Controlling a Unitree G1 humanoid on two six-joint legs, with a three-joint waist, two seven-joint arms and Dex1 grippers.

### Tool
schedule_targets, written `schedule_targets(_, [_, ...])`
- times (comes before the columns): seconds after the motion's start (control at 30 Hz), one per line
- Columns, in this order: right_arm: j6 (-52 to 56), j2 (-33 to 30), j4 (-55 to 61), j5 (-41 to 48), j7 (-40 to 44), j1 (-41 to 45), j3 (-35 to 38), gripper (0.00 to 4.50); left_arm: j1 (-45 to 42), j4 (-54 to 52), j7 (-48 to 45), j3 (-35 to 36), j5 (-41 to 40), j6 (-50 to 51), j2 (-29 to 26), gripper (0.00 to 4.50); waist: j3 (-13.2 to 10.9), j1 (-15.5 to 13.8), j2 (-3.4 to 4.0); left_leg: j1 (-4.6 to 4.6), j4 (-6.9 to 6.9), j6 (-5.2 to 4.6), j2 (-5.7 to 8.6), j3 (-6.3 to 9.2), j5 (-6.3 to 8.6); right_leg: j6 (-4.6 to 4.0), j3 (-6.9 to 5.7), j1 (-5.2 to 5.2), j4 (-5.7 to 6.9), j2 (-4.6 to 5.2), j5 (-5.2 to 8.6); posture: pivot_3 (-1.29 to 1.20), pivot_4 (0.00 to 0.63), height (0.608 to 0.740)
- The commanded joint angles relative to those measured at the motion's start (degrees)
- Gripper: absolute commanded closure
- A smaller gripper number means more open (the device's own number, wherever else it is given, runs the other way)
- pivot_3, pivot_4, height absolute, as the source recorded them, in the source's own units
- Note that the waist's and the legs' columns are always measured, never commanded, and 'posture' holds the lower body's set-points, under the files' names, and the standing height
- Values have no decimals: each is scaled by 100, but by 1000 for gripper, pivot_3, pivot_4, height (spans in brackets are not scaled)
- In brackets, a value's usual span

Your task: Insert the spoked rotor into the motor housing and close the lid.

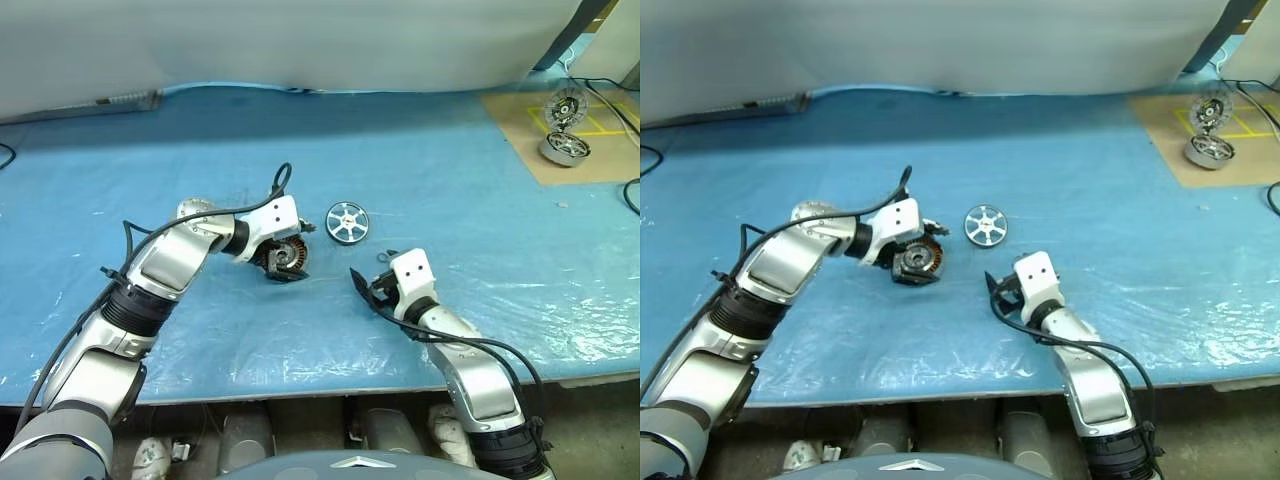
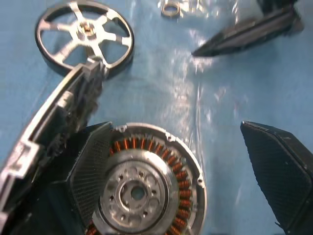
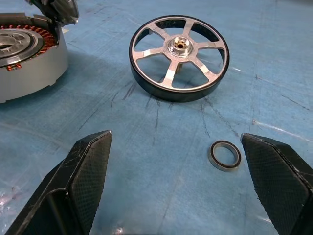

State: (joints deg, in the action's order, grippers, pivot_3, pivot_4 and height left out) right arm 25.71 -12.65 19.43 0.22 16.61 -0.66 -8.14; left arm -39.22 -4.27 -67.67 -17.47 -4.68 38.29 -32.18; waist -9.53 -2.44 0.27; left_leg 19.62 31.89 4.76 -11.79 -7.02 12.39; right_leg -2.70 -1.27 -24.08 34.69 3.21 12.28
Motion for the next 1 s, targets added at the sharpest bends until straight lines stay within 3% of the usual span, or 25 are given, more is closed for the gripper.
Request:
schedule_targets(0.03, [13, -13, 335, 108, 28, -20, 78, 0, -1, -233, -216, 318, -418, 163, -281, 33, 0, 5, 0, 0, 0, 0, 0, 0, 0, 0, 0, 0, 0, 0, 0, 0, 150, 740])
schedule_targets(0.37, [155, -43, 440, 180, 80, -46, 155, 0, 831, -631, -668, 598, -1208, 36, -1042, 33, 0, 1, 0, 0, 0, 0, -1, 0, 0, -1, 0, -1, 0, 0, 1, 0, 150, 740])
schedule_targets(0.6, [152, -199, 649, 381, 182, -182, 437, 0, 1882, -461, 145, 1543, -1612, -1091, -363, 33, -1, -8, -3, 6, 3, -1, 0, -1, 1, -1, -3, 0, -2, 6, 1, 0, 150, 740])
schedule_targets(1.0, [88, -76, 269, 311, 12, -31, 505, 0, 3105, -763, 1727, 1543, -1174, -2299, 595, 33, 0, 21, -3, 1, 11, -3, -6, -1, 2, -1, 0, -1, 1, -2, 1, 0, 150, 740])
